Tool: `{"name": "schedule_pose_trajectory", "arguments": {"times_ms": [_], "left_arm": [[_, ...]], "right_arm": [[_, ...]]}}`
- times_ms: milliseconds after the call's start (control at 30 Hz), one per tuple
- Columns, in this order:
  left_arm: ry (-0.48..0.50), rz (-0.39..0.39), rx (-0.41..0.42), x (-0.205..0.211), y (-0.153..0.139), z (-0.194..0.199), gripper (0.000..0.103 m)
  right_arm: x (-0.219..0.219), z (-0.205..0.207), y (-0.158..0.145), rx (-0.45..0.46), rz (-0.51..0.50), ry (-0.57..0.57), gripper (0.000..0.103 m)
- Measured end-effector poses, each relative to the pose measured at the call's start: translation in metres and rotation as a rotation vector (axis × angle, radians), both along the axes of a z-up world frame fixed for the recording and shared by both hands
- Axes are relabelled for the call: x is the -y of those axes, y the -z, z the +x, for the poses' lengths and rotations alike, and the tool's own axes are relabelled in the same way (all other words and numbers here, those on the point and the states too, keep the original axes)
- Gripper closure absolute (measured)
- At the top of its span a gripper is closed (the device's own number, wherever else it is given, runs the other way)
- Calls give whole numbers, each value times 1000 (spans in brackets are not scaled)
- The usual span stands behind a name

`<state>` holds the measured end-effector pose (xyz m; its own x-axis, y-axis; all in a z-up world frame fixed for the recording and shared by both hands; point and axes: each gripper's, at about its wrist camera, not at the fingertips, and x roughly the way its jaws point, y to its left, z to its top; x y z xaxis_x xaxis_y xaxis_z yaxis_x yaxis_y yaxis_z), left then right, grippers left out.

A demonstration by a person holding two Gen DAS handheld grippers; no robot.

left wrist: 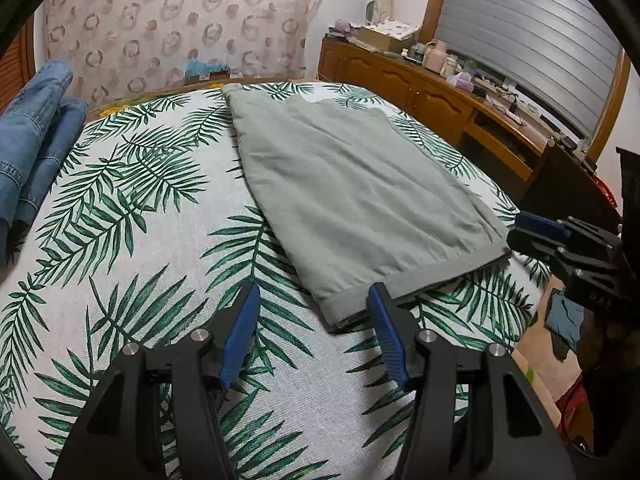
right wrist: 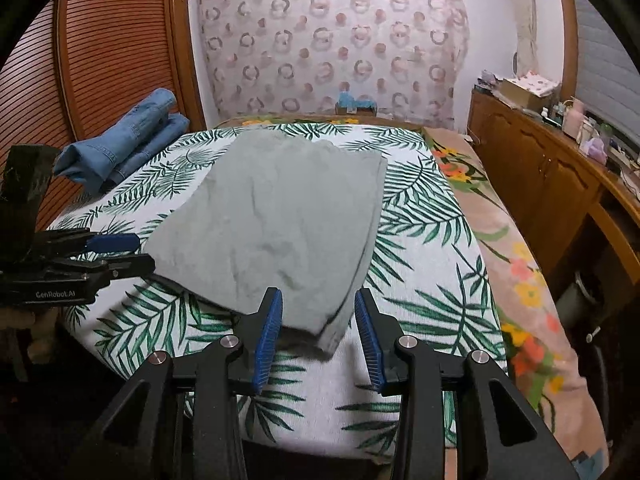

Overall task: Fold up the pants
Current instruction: 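Lower the right gripper to the folded hem and close on it, then close the left gripper on the hem beside the right gripper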

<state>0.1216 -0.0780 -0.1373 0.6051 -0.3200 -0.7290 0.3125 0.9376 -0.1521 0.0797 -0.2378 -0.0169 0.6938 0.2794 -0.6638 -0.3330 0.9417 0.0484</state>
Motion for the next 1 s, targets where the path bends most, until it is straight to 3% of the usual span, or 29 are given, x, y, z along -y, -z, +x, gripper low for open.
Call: {"name": "schedule_pose_trajectory", "arguments": {"times_ms": [233, 567, 700, 833, 1000], "left_arm": [[-4, -38, -2, -5, 0, 0, 46], [-1, -26, 15, -3, 2, -1, 46], [0, -25, 19, -1, 2, -3, 46], [0, -22, 19, 0, 1, -2, 46], [2, -23, 9, 0, 1, 1, 46]], "right_arm": [[2, 5, 6, -27, 27, 9, 64], [-4, 13, 13, -58, 55, 3, 64], [-4, 16, 15, -73, 87, -1, 72], [-10, 15, 13, -63, 78, -10, 90], [-16, 11, 12, -27, 73, -1, 92]]}}
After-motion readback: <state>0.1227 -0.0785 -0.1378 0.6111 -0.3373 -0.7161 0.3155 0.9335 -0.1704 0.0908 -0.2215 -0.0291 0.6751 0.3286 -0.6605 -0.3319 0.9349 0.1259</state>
